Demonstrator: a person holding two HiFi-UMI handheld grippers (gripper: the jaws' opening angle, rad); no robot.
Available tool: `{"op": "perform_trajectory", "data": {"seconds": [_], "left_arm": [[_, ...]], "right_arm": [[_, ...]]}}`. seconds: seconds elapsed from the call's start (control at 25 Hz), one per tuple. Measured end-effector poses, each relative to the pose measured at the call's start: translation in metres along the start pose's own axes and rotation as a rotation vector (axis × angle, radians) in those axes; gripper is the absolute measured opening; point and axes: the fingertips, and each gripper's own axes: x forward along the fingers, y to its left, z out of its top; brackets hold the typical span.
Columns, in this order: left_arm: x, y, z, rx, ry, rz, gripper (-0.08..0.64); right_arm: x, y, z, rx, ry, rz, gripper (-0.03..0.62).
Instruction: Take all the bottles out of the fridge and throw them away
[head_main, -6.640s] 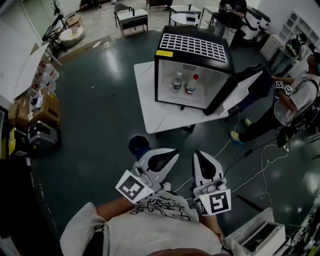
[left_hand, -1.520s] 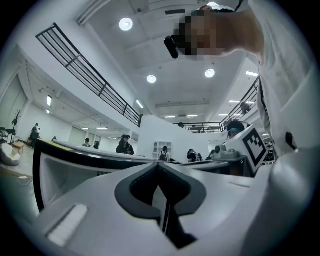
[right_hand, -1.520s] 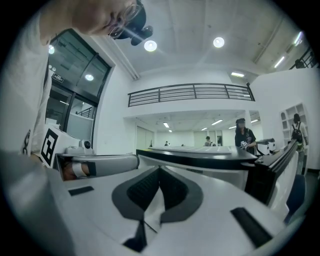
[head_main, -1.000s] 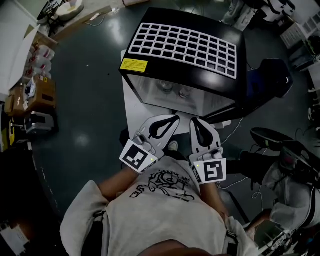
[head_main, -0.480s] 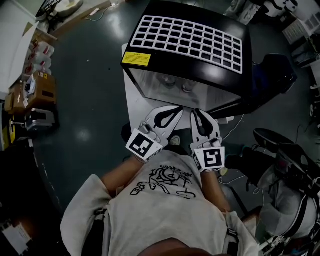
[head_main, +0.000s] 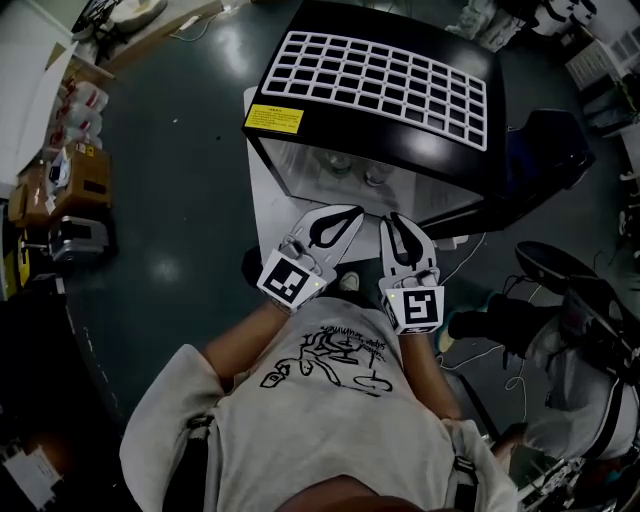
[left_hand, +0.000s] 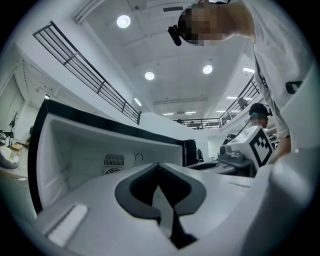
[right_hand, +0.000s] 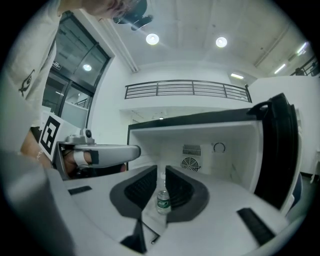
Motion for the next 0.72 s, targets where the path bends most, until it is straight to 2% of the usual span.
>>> {"op": "perform_trajectory", "data": {"seconds": [0.32, 0.72], "left_arm": [[0.009, 0.01, -0.013, 0.043, -0.015, -0.013, 0.006], [0.022, 0.019, -0.031, 0.049, 0.009, -0.016, 0.006]], "right_arm": [[0.013, -0.01, -0.012, 0.009, 0.012, -0.008, 0.031], [0.027, -0.021, -0.023, 0.008, 0.028, -0.027, 0.041]]}}
